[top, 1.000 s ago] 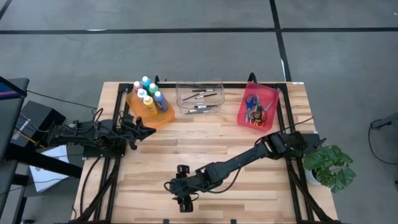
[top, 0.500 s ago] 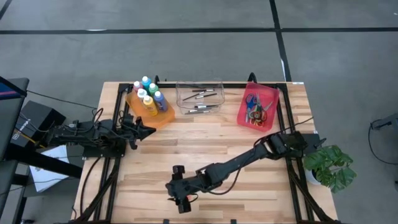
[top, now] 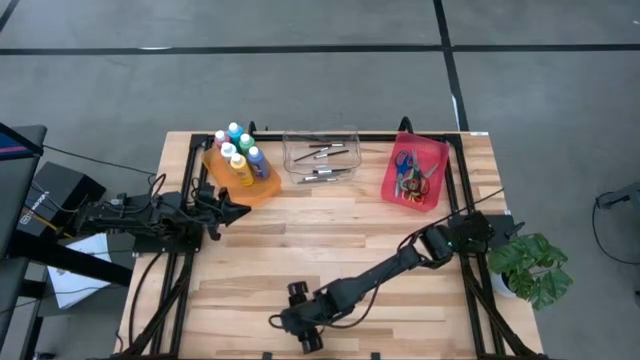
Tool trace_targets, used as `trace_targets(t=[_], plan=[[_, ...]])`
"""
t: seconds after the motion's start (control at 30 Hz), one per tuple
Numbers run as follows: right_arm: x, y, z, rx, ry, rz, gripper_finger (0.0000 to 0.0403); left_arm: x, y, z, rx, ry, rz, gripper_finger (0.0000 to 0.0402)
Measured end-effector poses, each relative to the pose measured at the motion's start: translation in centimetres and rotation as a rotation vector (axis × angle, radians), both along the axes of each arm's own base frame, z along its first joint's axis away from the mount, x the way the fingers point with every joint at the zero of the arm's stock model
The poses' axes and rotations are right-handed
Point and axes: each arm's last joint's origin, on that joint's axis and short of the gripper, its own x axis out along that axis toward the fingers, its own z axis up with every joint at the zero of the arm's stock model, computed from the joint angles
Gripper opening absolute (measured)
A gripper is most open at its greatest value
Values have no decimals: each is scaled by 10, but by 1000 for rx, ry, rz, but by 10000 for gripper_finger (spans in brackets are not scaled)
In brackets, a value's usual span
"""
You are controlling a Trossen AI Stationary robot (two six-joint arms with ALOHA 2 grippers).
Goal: Pick & Place Paint Supplies
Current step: Put the orange scissor into the red bin
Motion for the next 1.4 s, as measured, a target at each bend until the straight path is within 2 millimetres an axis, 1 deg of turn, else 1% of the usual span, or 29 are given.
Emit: trace_targets(t=[0.17,0.23,0.3,0.4,0.43,0.6,0.87,1.0,1.07,1.2,1.4], plan=[[-4,-5,-4,-35,67,-4,245,0,0,0,0,0,0,6],[-5,-3,-7,-39,74,-1,244,0,0,0,0,0,0,6],[-6,-1,-15,-47,88,4,241,0,0,0,0,0,1,6],[-8,-1,-17,-62,106,2,230,0,0,0,0,0,2,6],[-8,-1,-22,-70,118,1,223,0,0,0,0,0,2,6],[-10,-2,-31,-76,169,-34,171,0,0,0,0,0,2,6],[-11,-5,-33,-73,194,-134,70,0,0,0,0,0,3,6],[-12,-6,-33,-56,203,-170,24,0,0,0,0,0,2,6],[-12,-6,-33,-40,205,-196,10,0,0,0,0,0,2,6],[-13,-6,-28,-22,208,-225,5,0,0,0,0,0,2,6],[-17,-9,-2,-20,174,-234,0,0,0,0,0,0,2,6]])
